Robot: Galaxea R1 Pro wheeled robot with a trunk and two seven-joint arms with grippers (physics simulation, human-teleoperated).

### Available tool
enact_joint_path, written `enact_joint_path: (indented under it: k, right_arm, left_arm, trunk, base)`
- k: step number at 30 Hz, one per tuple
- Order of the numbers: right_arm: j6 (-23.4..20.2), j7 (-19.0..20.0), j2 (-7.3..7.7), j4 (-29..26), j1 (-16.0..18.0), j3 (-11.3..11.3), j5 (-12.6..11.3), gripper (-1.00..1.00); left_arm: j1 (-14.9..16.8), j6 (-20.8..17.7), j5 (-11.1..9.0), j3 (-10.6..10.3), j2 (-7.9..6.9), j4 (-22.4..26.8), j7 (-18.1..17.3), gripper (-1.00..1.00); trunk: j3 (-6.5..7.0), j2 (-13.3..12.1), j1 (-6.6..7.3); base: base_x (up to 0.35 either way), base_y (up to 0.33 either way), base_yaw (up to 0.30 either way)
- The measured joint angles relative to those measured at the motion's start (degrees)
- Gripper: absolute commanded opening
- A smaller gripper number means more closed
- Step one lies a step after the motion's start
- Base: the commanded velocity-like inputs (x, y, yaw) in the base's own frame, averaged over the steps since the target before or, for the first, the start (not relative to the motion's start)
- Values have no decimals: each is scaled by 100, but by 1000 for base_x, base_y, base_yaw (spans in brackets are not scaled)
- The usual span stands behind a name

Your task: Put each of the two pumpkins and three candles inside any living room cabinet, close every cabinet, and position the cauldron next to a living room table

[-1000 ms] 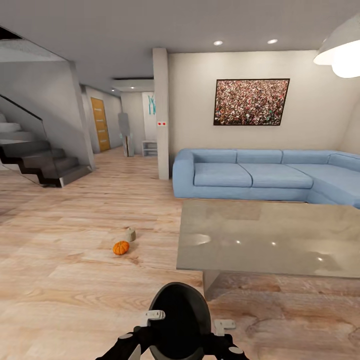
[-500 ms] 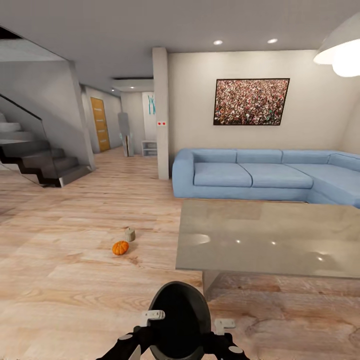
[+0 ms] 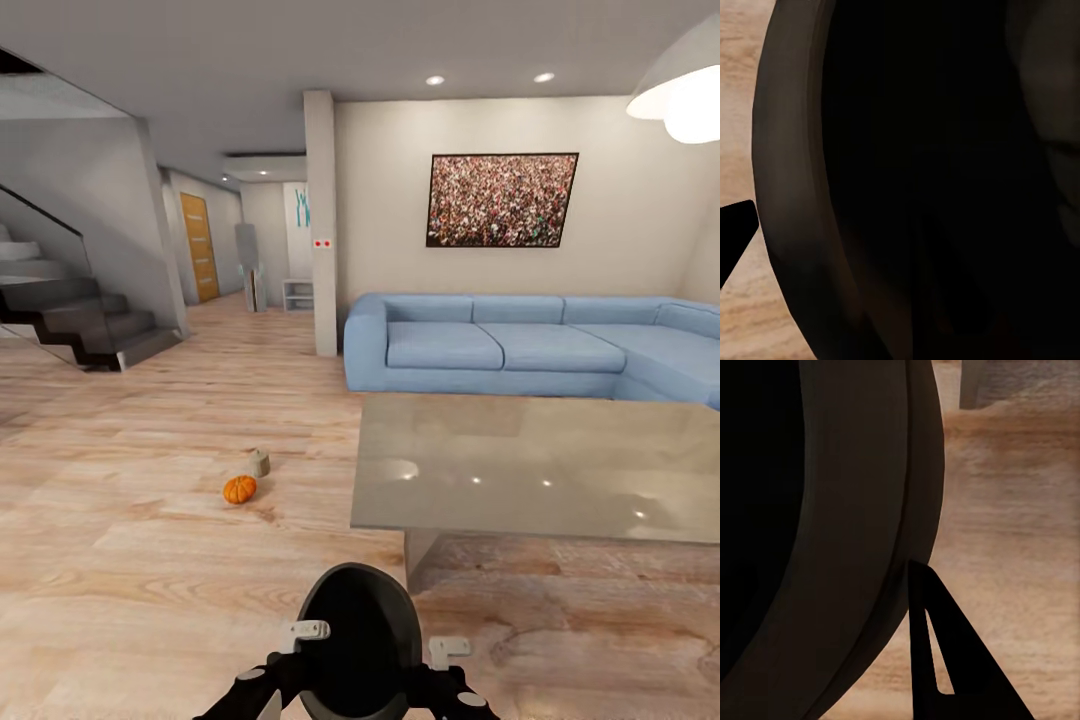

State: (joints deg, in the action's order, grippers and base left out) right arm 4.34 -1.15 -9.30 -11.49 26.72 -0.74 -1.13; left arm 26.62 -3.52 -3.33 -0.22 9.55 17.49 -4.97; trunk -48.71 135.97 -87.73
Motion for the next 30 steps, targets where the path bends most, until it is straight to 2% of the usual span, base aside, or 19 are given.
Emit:
enact_joint_path:
  k: [18, 30]
  right_arm:
    - [-5, -19, -7, -3, 0, -18, -17, -100]
    - [-5, -17, -6, 0, 0, -17, -17, -100]
  left_arm:
    - [2, -6, 0, -3, -3, 1, 2, -100]
    - [1, -8, -1, -3, -3, 1, 4, -100]
  trunk:
    - [-323, 722, -396]
    - [-589, 739, -427]
  base:
    - [0, 0, 0]
    - [0, 0, 0]
